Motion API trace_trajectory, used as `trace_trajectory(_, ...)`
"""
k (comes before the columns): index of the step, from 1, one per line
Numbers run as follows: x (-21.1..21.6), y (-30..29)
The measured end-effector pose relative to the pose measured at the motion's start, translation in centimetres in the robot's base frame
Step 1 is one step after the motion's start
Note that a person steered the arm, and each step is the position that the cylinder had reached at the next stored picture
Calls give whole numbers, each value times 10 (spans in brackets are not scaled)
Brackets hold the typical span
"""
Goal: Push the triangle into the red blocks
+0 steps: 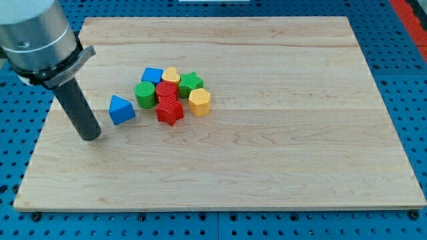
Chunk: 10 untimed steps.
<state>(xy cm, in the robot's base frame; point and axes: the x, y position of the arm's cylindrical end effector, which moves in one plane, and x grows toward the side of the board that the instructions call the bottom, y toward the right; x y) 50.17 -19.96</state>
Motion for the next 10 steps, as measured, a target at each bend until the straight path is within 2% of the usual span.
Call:
trace_trajectory(1, 0, -25)
trace_trajectory(2, -32, -39)
trace_trajectory(4, -37, 26)
trace_trajectory(8, -37, 64)
trace_trajectory(9, -23, 69)
trace_trajectory(10, 12, 69)
